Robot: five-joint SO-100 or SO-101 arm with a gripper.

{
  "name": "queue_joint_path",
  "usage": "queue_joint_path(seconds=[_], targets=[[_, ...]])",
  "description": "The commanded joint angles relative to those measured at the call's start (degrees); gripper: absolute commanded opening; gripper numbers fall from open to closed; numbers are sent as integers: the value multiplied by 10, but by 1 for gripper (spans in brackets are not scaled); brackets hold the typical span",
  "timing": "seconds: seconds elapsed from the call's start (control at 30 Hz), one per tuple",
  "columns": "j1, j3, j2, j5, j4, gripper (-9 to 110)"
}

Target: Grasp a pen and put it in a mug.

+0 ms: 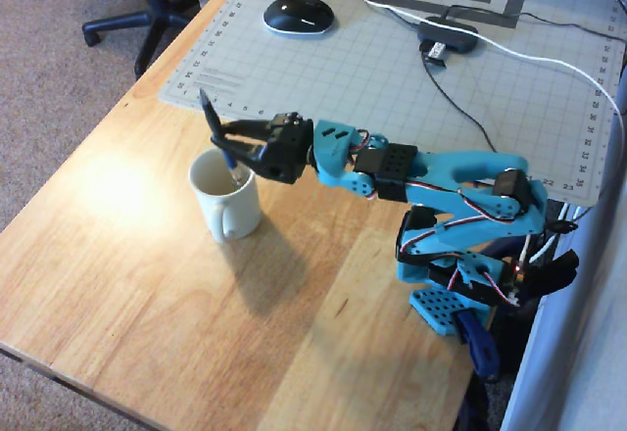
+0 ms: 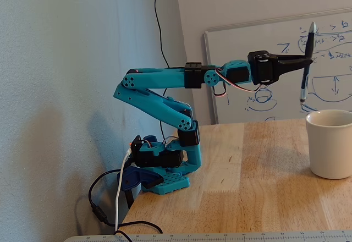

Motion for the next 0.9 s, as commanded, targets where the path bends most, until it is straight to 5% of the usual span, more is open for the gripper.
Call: queue_joint_path(seconds=[0.0, 0.4, 0.87], targets=[[36, -11, -18, -5, -70, 0], [43, -11, -191, -5, -216, 0], [31, -12, -291, -5, -220, 7]])
